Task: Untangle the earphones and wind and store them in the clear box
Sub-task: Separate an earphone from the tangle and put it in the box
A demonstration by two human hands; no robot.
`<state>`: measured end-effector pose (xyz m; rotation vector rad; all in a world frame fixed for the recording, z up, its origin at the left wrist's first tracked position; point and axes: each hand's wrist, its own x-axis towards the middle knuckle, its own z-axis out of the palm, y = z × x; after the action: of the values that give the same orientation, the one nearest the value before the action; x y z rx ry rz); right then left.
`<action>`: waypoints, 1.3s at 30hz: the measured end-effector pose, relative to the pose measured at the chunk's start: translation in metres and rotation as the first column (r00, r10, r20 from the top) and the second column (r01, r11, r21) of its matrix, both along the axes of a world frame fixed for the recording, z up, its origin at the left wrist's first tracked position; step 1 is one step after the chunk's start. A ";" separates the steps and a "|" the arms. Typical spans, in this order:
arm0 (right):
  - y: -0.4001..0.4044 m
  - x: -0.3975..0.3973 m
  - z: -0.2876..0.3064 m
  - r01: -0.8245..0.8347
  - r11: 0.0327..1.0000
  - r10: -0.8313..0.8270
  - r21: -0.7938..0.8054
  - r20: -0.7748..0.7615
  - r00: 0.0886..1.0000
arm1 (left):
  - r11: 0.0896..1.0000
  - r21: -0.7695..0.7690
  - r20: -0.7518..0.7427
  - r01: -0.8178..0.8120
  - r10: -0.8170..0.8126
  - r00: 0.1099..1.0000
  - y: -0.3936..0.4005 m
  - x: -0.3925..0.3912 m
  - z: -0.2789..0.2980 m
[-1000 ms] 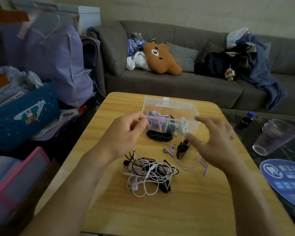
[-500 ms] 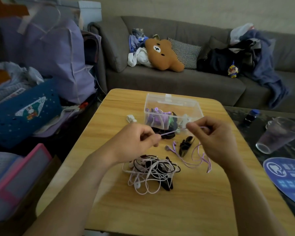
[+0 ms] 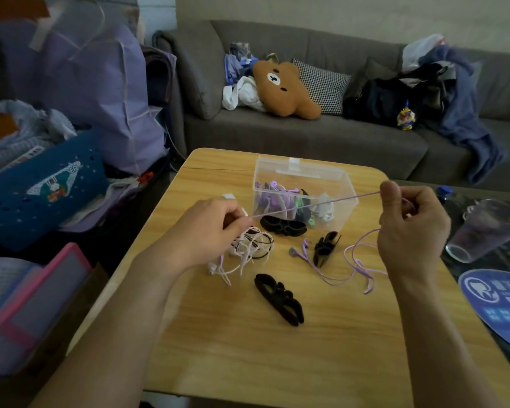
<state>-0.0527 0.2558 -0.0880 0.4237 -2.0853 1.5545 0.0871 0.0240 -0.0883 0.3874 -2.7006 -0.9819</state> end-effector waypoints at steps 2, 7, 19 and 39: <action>-0.001 -0.002 -0.002 0.010 0.998 -0.012 0.063 0.028 1.000 | 0.998 -0.050 -0.048 -0.030 0.028 0.998 -0.001 -0.001 -0.001; -0.011 0.018 0.001 0.024 0.896 -0.068 0.443 0.083 0.994 | 0.991 -0.123 -0.268 -0.050 0.015 0.963 -0.001 -0.003 -0.003; -0.052 0.057 -0.002 -0.344 0.803 0.437 0.486 -0.089 0.895 | 0.969 -0.236 -0.361 0.070 -0.154 0.920 0.028 -0.011 -0.012; -0.017 0.030 0.025 -0.262 0.926 0.299 -0.272 0.104 0.949 | 0.974 -0.227 0.047 -0.012 0.023 0.999 0.022 -0.012 -0.026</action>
<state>-0.0228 0.2392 -0.0631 0.5497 -1.9553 2.0483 0.0753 0.0465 -0.1145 0.3936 -2.8079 -0.6561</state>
